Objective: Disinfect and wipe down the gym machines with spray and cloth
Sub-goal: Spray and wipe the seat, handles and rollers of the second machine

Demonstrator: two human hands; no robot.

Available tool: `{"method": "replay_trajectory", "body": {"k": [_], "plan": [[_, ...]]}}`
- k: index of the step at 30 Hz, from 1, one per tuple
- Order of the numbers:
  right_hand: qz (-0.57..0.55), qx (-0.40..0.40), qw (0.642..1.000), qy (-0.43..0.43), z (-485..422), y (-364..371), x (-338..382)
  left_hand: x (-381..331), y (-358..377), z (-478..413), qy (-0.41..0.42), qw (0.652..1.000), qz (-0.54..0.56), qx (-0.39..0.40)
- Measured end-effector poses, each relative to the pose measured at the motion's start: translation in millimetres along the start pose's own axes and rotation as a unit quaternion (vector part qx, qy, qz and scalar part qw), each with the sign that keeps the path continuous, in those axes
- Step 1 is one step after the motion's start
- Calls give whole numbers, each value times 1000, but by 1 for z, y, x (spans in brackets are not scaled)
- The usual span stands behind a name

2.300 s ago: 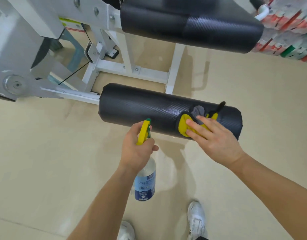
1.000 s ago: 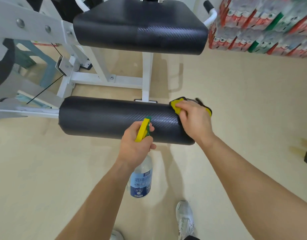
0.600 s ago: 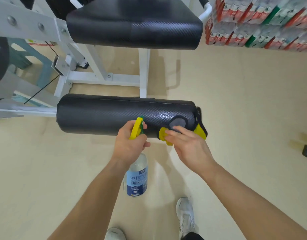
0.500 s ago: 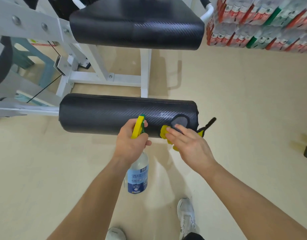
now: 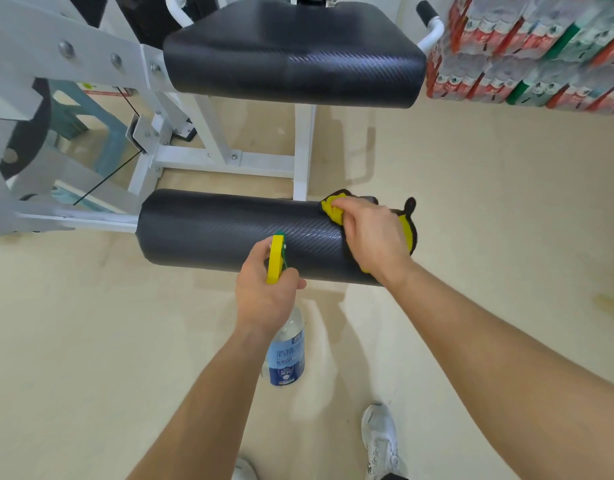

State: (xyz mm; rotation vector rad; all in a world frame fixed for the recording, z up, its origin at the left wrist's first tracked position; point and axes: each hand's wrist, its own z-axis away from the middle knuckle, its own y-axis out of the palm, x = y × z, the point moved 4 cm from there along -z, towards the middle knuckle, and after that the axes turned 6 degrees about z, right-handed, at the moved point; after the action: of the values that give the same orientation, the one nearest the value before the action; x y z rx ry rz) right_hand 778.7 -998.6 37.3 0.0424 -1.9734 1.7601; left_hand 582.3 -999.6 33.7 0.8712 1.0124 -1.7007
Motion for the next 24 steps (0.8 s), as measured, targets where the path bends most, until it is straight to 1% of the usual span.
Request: {"method": "replay_trajectory", "body": {"k": [2,5,10,12,14,16,17,20,22,24], "plan": [[-42,-30,999,-9,3,10,24,1,-7,-2,-5,1000,21,-6],[-107,-37,994,3,-7,30,67,5,-31,-6,-16,998,44,-37],[-109,-55,992,-17,-28,68,123,15,-90,-20,-21,996,18,-87],[-106,-49,992,-55,-30,78,138,17,-106,-26,-13,995,-5,-98],[-97,-50,986,-124,-27,86,150,21,-117,-33,-8,994,-26,-105],[-57,-77,979,-182,-17,84,139,23,-122,-38,-3,994,-32,-107],[-23,-95,977,-192,-12,80,124,24,-123,-40,-2,994,-31,-105],[73,-134,976,-158,13,60,65,28,-127,-42,-19,996,4,-91],[92,-125,978,-137,30,57,43,32,-131,-43,-37,996,34,-80],[81,-111,982,-131,32,68,49,35,-138,-42,-46,995,49,-71]]}}
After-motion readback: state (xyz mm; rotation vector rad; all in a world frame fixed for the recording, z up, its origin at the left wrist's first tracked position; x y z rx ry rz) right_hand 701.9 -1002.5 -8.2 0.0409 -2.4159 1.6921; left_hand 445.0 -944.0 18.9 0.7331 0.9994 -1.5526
